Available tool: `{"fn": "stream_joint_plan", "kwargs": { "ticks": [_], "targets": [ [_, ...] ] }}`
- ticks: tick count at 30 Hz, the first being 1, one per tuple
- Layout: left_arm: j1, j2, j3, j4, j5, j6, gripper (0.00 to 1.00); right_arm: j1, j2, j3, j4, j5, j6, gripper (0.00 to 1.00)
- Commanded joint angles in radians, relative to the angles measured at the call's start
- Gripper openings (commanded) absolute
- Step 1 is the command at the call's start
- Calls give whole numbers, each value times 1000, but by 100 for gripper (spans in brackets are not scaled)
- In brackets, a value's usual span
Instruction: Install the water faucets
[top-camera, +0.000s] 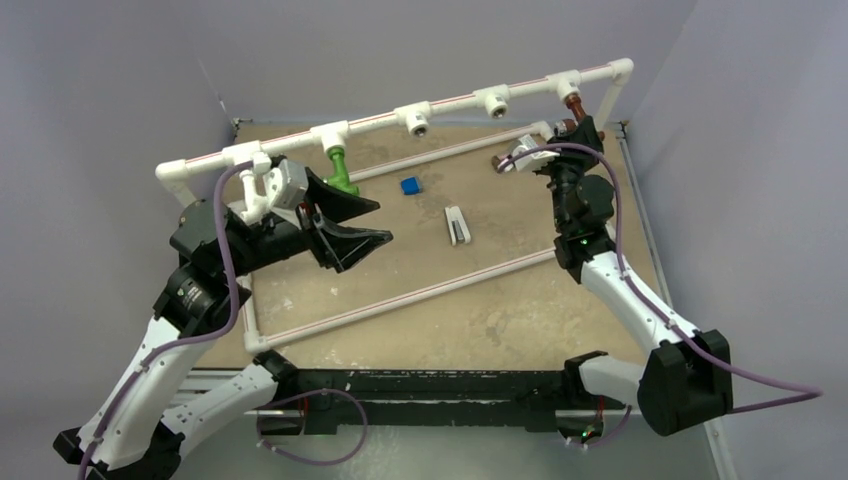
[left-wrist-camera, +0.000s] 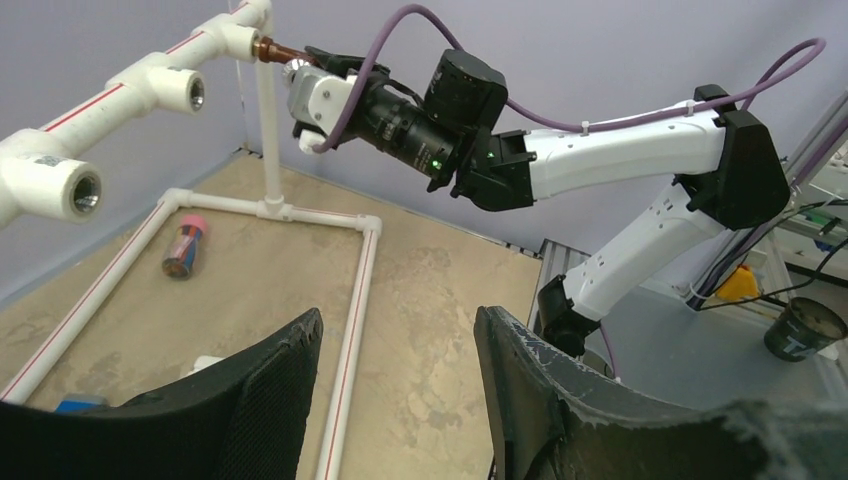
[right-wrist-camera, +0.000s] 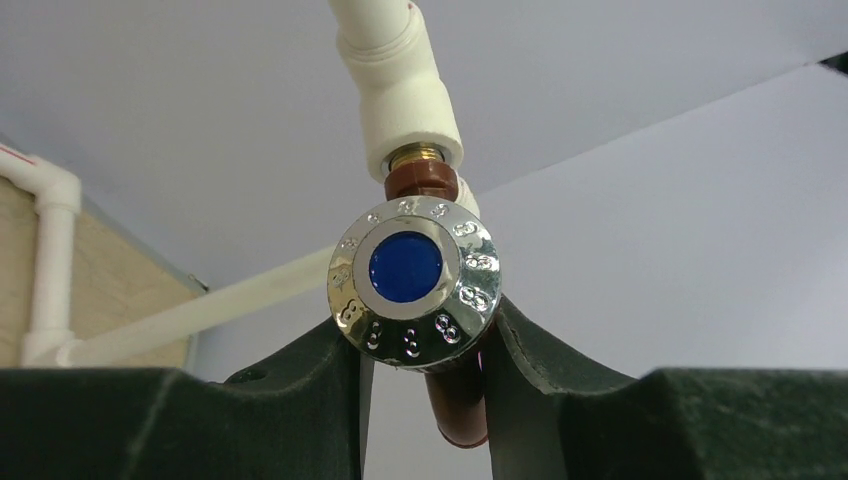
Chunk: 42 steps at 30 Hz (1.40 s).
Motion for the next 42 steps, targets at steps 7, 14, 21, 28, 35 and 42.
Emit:
{"fn": "stream_joint_plan", "kwargs": {
  "ticks": [7,14,21,28,35,42],
  "targets": [
    [-90,23,19,-2,-39,36,56,-2,-105,22,-54,-122,774,0],
    [-180,28,12,-17,-168,103,56,-2,-145,11,-91,-267,1239,0],
    [-196,38,-22,0,-249,141,56,-3,-119,75,-175,-367,1670,0],
    [-194,38,-84,31,-278,168,56,-8,-131,46,-194,-388,1974,0],
    [-192,63,-139,54,-277,158,55,-35,-194,-60,-174,-416,2287,0],
    [-179,39,-208,105,-282,139,54,-44,-202,-215,-11,-473,2679,10]
  ]
}}
